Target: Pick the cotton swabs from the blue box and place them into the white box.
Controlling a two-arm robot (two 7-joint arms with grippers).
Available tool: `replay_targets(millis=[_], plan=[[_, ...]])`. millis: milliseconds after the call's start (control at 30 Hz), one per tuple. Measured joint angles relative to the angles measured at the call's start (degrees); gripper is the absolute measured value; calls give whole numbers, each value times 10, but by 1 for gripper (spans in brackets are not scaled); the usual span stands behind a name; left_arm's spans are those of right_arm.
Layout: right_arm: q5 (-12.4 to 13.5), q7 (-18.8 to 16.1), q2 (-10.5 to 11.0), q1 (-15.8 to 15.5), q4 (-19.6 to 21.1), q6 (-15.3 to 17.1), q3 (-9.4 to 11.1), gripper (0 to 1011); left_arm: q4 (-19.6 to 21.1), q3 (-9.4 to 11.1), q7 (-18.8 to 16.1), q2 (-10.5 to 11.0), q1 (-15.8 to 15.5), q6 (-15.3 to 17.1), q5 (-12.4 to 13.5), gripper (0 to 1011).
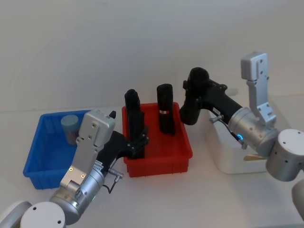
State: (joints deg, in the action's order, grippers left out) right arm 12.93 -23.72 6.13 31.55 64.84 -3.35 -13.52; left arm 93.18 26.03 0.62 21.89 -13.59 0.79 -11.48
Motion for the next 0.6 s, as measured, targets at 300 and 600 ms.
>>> replay_targets(millis=[300,600], plan=[[-5,69,16,-31,61,36,12,379,0,0,0,0,0,0,0,1004],[-8,125,35,-54,94,71,30,379,0,0,0,0,0,0,0,1004]])
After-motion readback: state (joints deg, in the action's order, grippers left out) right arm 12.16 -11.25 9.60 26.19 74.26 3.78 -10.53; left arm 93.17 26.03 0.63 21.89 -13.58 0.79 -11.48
